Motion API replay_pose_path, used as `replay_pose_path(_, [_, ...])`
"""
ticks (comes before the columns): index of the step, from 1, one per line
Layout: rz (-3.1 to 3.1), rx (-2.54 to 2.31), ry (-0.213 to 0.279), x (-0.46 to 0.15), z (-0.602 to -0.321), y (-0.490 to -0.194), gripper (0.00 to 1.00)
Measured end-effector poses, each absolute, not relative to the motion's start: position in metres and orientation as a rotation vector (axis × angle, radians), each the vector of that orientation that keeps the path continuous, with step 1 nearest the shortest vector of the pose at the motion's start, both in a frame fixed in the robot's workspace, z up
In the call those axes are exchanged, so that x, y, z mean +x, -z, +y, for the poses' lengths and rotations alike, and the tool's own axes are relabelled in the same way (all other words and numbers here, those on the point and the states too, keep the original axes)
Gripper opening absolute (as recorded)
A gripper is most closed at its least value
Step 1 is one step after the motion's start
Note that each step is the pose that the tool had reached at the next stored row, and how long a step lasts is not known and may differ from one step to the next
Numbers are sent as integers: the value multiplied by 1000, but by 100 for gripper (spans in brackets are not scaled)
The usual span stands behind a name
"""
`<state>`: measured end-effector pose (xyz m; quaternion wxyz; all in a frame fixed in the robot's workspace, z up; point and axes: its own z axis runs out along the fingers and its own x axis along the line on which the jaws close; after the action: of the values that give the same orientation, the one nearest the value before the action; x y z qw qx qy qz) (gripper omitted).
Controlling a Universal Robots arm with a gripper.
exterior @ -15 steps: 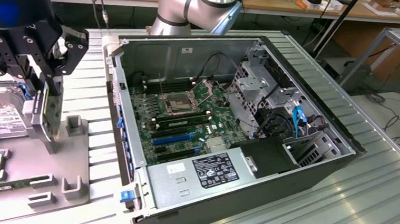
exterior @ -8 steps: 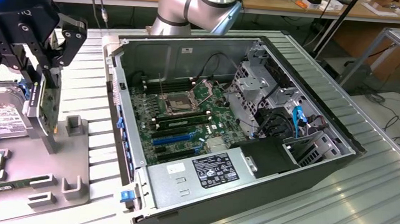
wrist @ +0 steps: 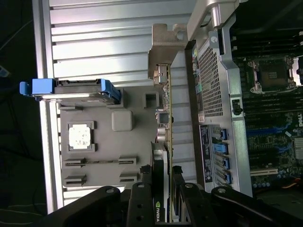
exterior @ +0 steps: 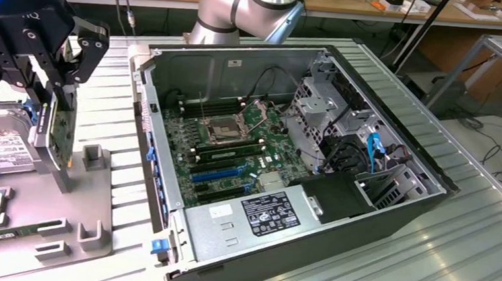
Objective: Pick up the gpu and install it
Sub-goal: 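Pick up the gpu and move the gpu toward the slot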
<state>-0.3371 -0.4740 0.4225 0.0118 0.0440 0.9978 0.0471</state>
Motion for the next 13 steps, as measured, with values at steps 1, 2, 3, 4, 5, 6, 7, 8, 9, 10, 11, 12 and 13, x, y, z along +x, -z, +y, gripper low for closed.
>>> replay_pose_path(1, [3111, 137, -147, -337, -474, -423, 27])
replay_pose_path(2, [3111, 137, -147, -337, -474, -422, 27])
replay_pose_path(3, [3111, 137, -147, -337, -474, -422, 27])
replay_pose_path(4, [3111, 137, -147, -337, -474, -422, 27])
replay_pose_path(5, [3111, 137, -147, -337, -474, -423, 27])
replay_pose_path(6, [3111, 137, -147, -337, -474, -423, 27])
replay_pose_path(7, [3111, 137, -147, -337, -474, -423, 27])
replay_pose_path(8, [3112, 137, -147, -336, -474, -423, 27])
replay_pose_path(9, [3112, 137, -147, -335, -474, -423, 27])
replay_pose_path(10, [3112, 137, -147, -334, -474, -423, 27])
replay_pose_path(11, [3112, 137, -147, -332, -474, -423, 27])
replay_pose_path(12, [3112, 137, -147, -331, -474, -423, 27])
replay_pose_path(13, [3113, 137, -147, -329, -474, -422, 27])
